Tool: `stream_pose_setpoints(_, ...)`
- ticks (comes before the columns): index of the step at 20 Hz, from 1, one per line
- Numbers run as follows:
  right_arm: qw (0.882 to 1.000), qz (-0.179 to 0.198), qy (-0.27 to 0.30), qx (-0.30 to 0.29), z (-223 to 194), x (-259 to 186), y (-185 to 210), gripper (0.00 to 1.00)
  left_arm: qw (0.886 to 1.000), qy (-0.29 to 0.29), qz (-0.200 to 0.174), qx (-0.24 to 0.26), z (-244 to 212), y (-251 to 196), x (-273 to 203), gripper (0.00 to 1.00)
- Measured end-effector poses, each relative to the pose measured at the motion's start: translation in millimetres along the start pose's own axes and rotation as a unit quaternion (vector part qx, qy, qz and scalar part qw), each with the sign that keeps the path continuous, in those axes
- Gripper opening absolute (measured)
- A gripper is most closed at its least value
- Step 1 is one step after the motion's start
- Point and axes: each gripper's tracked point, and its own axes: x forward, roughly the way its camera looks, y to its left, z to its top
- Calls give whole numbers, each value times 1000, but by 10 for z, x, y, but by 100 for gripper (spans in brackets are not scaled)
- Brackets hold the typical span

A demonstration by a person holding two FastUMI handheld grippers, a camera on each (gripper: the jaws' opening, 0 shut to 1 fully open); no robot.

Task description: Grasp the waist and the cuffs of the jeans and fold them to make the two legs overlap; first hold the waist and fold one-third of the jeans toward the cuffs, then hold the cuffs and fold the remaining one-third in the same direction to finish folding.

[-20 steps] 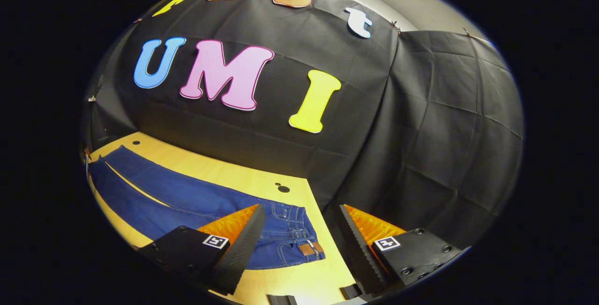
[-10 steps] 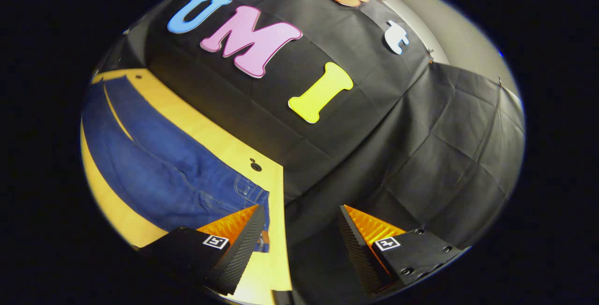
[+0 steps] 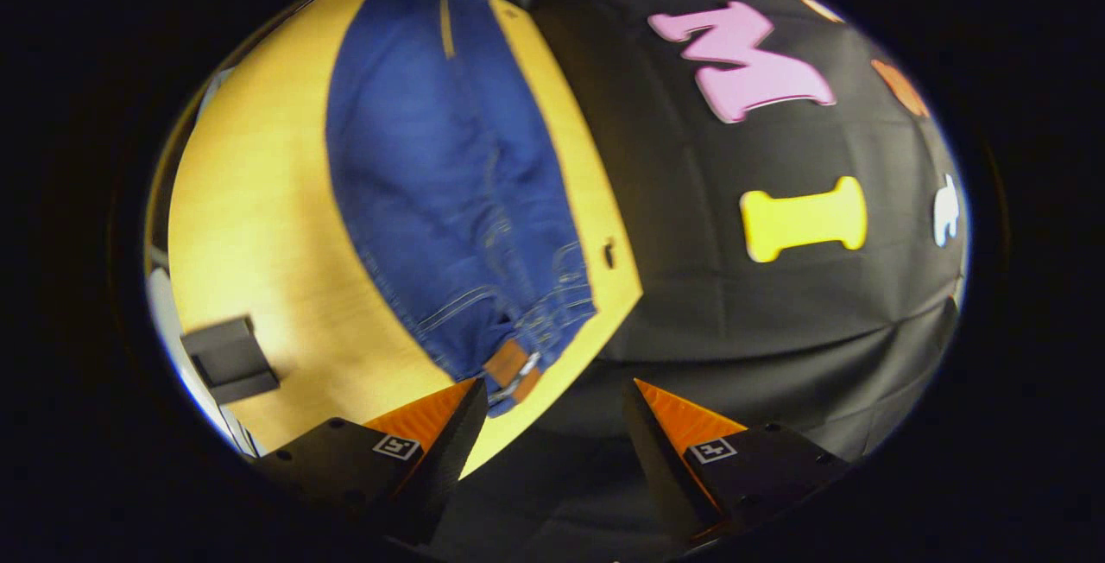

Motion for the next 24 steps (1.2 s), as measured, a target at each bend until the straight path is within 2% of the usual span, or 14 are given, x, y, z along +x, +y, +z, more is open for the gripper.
stream_pose_setpoints(5, 997, 27, 49, -60, -246, 567, 109, 96, 999, 9, 23, -24, 8, 5, 7, 6)
stream_pose_setpoints(8, 992, 36, 40, -114, -169, 693, 184, 96, 998, 13, 27, -57, 25, -2, 5, 6)
stream_pose_setpoints(10, 988, 35, 27, -151, -156, 631, 207, 92, 998, 16, 31, -61, 24, 14, 11, 6)
stream_pose_setpoints(12, 988, 64, 26, -137, -212, 556, 326, 92, 997, 18, 33, -61, 19, 9, 11, 6)
stream_pose_setpoints(13, 989, 67, 25, -132, -212, 533, 394, 95, 997, 18, 34, -62, 28, 7, 10, 6)
stream_pose_setpoints(16, 983, 50, 15, -174, -121, 605, 339, 92, 997, 21, 35, -69, 28, 15, 18, 6)
stream_pose_setpoints(18, 985, 45, 21, -165, -100, 743, 296, 91, 996, 22, 34, -73, 32, 18, 16, 2)
stream_pose_setpoints(20, 988, 52, 32, -141, -92, 810, 280, 90, 997, 23, 34, -72, 24, 18, 22, 6)
stream_pose_setpoints(22, 988, 64, 40, -132, -109, 903, 318, 82, 996, 24, 36, -73, 33, 15, 21, 6)
stream_pose_setpoints(24, 987, 63, 47, -139, -112, 989, 342, 60, 996, 23, 36, -73, 25, 18, 19, 6)
